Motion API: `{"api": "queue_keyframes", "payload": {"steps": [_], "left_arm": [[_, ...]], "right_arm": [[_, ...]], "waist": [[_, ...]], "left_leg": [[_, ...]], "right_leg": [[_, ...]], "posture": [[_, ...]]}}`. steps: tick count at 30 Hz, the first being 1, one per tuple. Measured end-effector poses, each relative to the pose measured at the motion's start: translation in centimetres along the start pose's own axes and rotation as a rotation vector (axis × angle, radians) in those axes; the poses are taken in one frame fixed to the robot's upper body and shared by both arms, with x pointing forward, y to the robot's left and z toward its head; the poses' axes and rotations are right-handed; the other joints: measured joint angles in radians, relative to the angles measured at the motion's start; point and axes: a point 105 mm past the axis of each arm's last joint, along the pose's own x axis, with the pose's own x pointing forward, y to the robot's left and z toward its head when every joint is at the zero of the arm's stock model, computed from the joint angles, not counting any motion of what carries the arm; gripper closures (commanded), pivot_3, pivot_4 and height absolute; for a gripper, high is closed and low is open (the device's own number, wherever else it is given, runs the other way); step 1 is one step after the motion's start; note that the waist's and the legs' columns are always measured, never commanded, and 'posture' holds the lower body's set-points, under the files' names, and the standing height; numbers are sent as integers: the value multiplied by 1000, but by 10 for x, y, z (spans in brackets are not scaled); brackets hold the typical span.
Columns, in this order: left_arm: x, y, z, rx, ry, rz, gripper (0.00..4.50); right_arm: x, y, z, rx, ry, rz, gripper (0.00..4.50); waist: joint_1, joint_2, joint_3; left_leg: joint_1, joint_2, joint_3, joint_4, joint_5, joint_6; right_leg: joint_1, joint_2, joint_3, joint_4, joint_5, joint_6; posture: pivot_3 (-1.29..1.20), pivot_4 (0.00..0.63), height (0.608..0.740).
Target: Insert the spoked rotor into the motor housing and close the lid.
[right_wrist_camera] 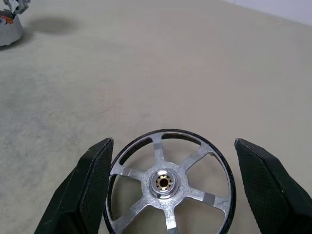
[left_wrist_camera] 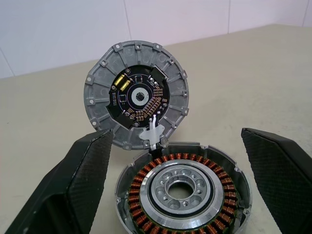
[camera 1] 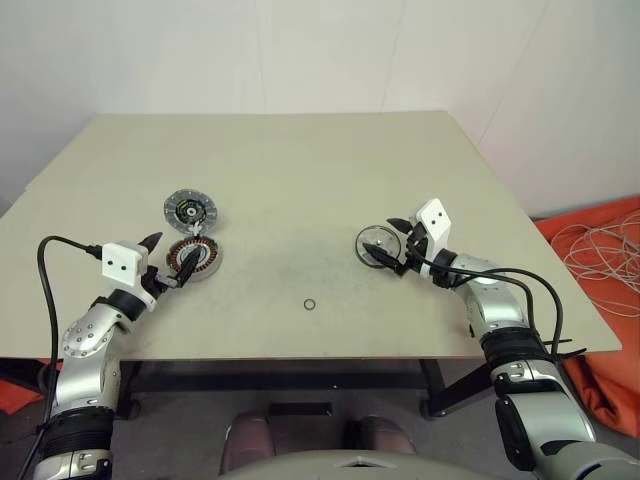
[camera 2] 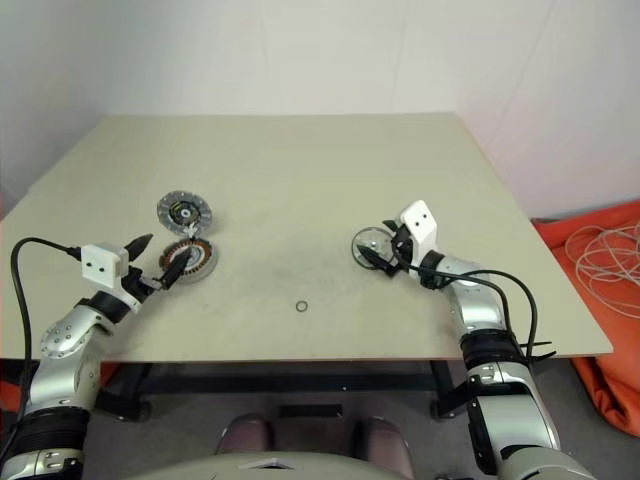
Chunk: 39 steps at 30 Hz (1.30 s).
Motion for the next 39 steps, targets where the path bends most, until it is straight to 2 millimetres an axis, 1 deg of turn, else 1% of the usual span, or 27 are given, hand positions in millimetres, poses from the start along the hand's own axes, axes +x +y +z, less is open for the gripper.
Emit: {"api": "queue_keyframes", "payload": {"steps": [10, 12, 17, 20, 25, 28, 30, 32, 36, 39], "left_arm": [[1, -3, 6, 9, -13, -9, 14], [2, -3, 7, 11, -16, -11, 14], [2, -4, 7, 8, -12, -12, 14], [3, -5, 6, 6, -9, -14, 14], [4, -6, 8, 8, -14, -19, 14], [6, -7, 12, 12, -22, -24, 14], [7, -8, 14, 13, -25, -28, 14], [8, -9, 16, 17, -31, -30, 14], [9, -11, 20, 20, -35, -29, 14], [6, -13, 22, 20, -42, -38, 14]], "right_arm": [[-1, 1, -2, 4, 5, 0, 0], [-1, 5, 0, -7, 7, 27, 0], [3, 23, 17, -46, 13, 157, 0], [3, 39, 23, -54, 28, 265, 0], [5, 78, 27, -53, 81, 485, 0], [9, 96, 25, -75, 121, 585, 0], [13, 104, 24, -110, 144, 638, 0], [16, 109, 21, -120, 165, 679, 0], [20, 117, 5, -108, 219, 746, 0], [24, 123, 0, -118, 231, 787, 0]], "waist": [[0, 0, 0], [0, 0, 0], [0, 0, 0], [2, 0, 0], [2, 0, 0], [2, 0, 0], [1, 0, 0], [1, 0, 0], [1, 0, 0], [0, 0, 0]], "left_leg": [[0, 0, 0, 0, 0, 0], [0, 0, 0, 0, 0, 0], [0, 0, 0, 0, 0, 0], [0, 0, 0, 0, 0, 0], [0, 0, 0, 0, 0, 0], [0, 0, 0, 0, 0, 0], [0, 0, 0, 0, 0, 0], [0, 0, 0, 0, 0, 0], [0, 0, 0, 0, 0, 0], [-1, 0, 0, 0, 0, 0]], "right_leg": [[0, 0, 0, 0, 0, 0], [0, 0, 0, 0, 0, 0], [0, 0, 0, 0, 0, 0], [0, 0, 0, 0, 0, 0], [0, 0, 0, 0, 0, 0], [0, 0, 0, 0, 0, 0], [0, 0, 0, 0, 0, 0], [0, 0, 0, 0, 0, 0], [0, 0, 0, 0, 0, 0], [0, 0, 0, 0, 1, -2]], "posture": [[0, 0, 740], [0, 0, 740], [0, 0, 740], [0, 0, 740], [0, 0, 740], [0, 0, 740], [0, 0, 740], [0, 0, 740], [0, 0, 740], [0, 0, 740]]}}
